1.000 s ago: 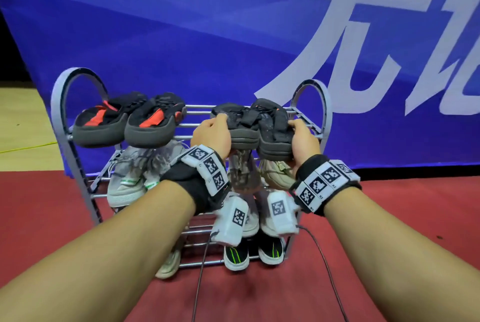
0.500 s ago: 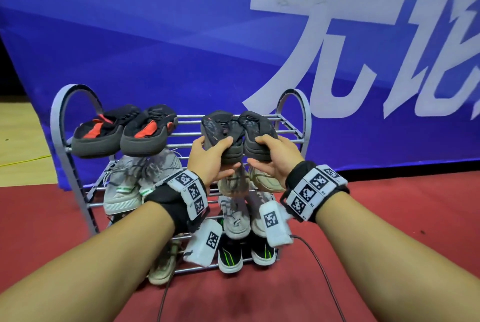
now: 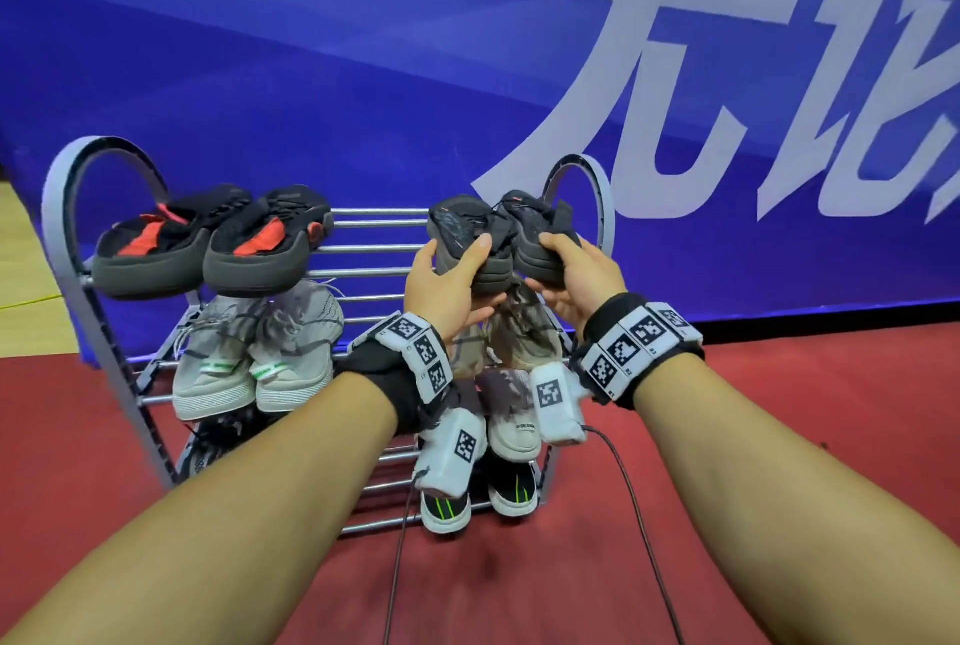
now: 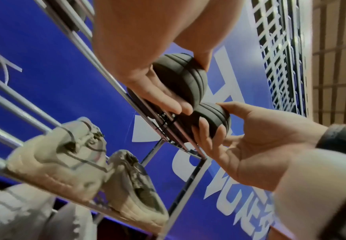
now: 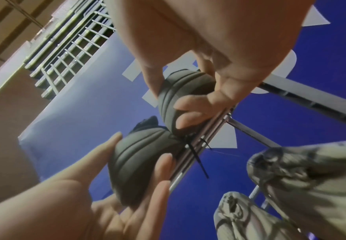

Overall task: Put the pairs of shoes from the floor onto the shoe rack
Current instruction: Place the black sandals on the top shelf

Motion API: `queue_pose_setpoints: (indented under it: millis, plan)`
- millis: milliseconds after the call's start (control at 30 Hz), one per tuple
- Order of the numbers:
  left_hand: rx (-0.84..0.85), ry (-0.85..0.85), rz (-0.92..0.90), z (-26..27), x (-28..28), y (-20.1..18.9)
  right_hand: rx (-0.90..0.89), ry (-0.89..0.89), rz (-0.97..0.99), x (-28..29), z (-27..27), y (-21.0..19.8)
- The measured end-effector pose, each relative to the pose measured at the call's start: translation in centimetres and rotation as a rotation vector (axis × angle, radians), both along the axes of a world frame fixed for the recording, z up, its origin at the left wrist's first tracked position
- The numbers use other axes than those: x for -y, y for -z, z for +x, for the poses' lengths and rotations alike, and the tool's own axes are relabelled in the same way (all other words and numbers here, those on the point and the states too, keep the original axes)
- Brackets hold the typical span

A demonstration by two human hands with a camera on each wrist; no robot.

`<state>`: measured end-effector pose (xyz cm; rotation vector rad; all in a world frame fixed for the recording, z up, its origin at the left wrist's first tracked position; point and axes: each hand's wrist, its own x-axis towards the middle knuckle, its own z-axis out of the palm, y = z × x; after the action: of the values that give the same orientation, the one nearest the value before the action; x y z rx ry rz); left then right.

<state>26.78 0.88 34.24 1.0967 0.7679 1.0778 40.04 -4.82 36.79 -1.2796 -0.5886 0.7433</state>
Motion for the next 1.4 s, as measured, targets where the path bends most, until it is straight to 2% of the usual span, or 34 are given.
queue_pose_setpoints:
  millis: [100, 200, 400, 533, 733, 900, 1000, 1134, 1200, 1267, 1400]
  plan:
    - [-0.053, 0.022, -0.004, -0.2, 0.1, -0.2, 0.027, -0.001, -0.027, 0.0, 0.3, 0.5]
    - [-0.092, 0.093, 0.031, 0.0, 0.4, -0.7, -0.019, -0.028, -0.057, 0.2, 0.3, 0.3]
    - [-0.060, 0.074, 0.043, 1.0, 0.0, -0.5, -0.010, 0.038, 0.033, 0.3, 1.1, 0.1]
    - [-0.081, 0.019, 0.098, 1.4, -0.6, 0.5, 0.040, 0.004, 0.047, 0.0, 0.9, 0.9]
    - [-0.048, 0.003, 0.071, 2.0, -1.2, 1.1, 0.097, 0.035, 0.093, -0.9, 0.7, 1.4]
    - [-0.079, -0.010, 0.087, 1.7, -1.2, 1.1, 0.126, -0.007, 0.074, -1.3, 0.2, 2.0]
    - [-0.120, 0.003, 0.109, 1.6, -1.4, 1.6, 0.148, -0.015, 0.052, -1.1, 0.4, 2.1]
    - [-0.303, -0.080, 0.242, 0.3, -1.5, 3.1, 0.130, -0.023, 0.017, -1.0, 0.6, 2.6]
    - [-0.345, -0.106, 0.365, -0.8, -1.3, 3.6, 0.136, 0.021, 0.016, -0.8, 0.9, 3.2]
    - [-0.412, -0.203, 0.453, -1.8, -1.1, 3.8, 0.126, 0.104, 0.035, -0.5, 1.4, 4.1]
    - [-0.534, -0.315, 0.512, -3.1, -1.4, 4.8, 0.227, 0.334, -0.068, 0.4, 2.8, 7.1]
